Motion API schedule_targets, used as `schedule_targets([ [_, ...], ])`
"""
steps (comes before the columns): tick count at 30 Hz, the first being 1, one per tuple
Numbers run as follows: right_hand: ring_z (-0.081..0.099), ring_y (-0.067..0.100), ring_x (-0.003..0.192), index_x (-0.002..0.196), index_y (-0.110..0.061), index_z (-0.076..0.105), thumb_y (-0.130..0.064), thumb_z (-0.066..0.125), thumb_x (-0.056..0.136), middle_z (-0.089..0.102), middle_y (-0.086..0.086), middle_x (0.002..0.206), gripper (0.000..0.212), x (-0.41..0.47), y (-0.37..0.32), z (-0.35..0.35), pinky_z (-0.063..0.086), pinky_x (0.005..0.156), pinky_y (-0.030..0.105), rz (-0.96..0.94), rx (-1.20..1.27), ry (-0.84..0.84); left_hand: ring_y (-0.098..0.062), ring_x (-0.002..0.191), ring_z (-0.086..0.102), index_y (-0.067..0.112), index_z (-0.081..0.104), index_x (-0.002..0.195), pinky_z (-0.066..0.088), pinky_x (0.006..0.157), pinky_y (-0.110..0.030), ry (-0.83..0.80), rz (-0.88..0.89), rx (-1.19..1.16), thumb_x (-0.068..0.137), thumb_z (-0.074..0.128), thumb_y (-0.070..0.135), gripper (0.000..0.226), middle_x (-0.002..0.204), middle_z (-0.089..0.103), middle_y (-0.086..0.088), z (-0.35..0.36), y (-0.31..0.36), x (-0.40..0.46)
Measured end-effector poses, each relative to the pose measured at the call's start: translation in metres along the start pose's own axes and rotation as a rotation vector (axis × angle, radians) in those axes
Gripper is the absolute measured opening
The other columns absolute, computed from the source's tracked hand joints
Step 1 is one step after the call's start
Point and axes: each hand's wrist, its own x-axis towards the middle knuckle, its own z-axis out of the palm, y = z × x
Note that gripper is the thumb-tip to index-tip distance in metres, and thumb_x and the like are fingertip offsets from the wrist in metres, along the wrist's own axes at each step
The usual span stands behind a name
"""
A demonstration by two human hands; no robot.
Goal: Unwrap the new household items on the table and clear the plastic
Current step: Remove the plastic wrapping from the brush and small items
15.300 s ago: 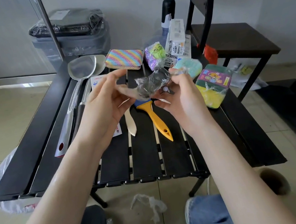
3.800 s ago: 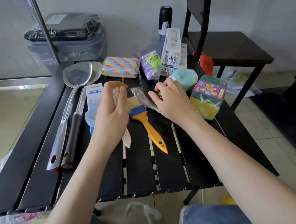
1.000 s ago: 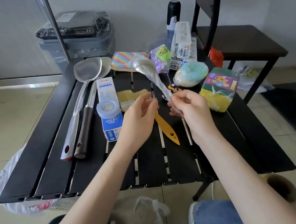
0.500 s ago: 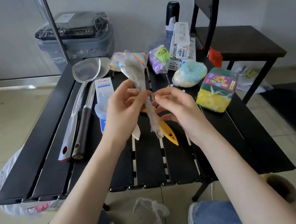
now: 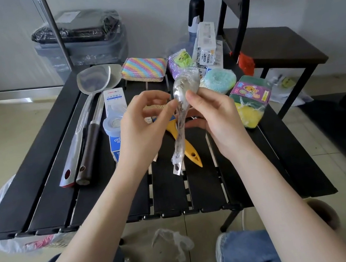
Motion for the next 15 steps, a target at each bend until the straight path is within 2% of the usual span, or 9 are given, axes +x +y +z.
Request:
schedule_targets([
  [2, 0.07, 0.018, 0.087, 0.101, -0.016, 0.07, -0.017, 0.057, 0.095, 0.072, -0.001, 0.087, 0.014, -0.001, -0.001, 0.0, 0.056, 0.068, 0.031, -0.01, -0.006, -0.017, -0.015, 0.079, 0.067, 0.019, 0.066, 0.095, 0.056, 0.075, -0.033, -0.015, -0.045, -0.054, 0.087, 0.068, 0.026, 0.01, 0.09, 0.067, -0.002, 0.0, 0.004, 0.001],
  [7, 0.068, 0.01, 0.081, 0.098, -0.02, 0.07, -0.013, 0.057, 0.095, 0.072, -0.007, 0.083, 0.014, -0.003, -0.006, 0.002, 0.054, 0.062, 0.026, -0.087, -0.076, -0.077, -0.003, 0.069, 0.064, 0.02, 0.066, 0.085, 0.051, 0.063, -0.016, -0.032, -0.102, -0.163, 0.086, 0.066, 0.024, 0.004, 0.077, 0.068, 0.006, 0.001, 0.01, 0.002],
  [11, 0.067, 0.008, 0.08, 0.097, -0.025, 0.069, -0.014, 0.058, 0.094, 0.072, -0.01, 0.081, 0.016, -0.004, -0.006, 0.003, 0.053, 0.061, 0.024, -0.136, -0.146, -0.084, 0.002, 0.069, 0.063, 0.02, 0.068, 0.083, 0.048, 0.06, -0.011, -0.069, -0.088, -0.157, 0.089, 0.063, 0.022, 0.008, 0.071, 0.068, 0.013, -0.002, 0.012, 0.003],
  [13, 0.068, 0.008, 0.084, 0.097, -0.025, 0.069, -0.013, 0.058, 0.094, 0.073, -0.01, 0.083, 0.016, -0.004, -0.007, 0.003, 0.055, 0.067, 0.024, -0.166, -0.155, -0.083, 0.003, 0.07, 0.063, 0.019, 0.066, 0.084, 0.048, 0.061, -0.011, -0.094, -0.075, -0.148, 0.092, 0.06, 0.021, 0.01, 0.071, 0.067, 0.014, -0.004, 0.013, 0.004],
  [15, 0.069, 0.011, 0.093, 0.101, -0.022, 0.068, -0.011, 0.057, 0.095, 0.074, -0.009, 0.089, 0.017, -0.003, -0.01, 0.003, 0.056, 0.08, 0.026, -0.19, -0.14, -0.102, 0.002, 0.072, 0.062, 0.016, 0.062, 0.086, 0.049, 0.061, -0.013, -0.063, -0.103, -0.177, 0.094, 0.057, 0.021, 0.011, 0.077, 0.065, 0.01, -0.005, 0.013, 0.006],
])
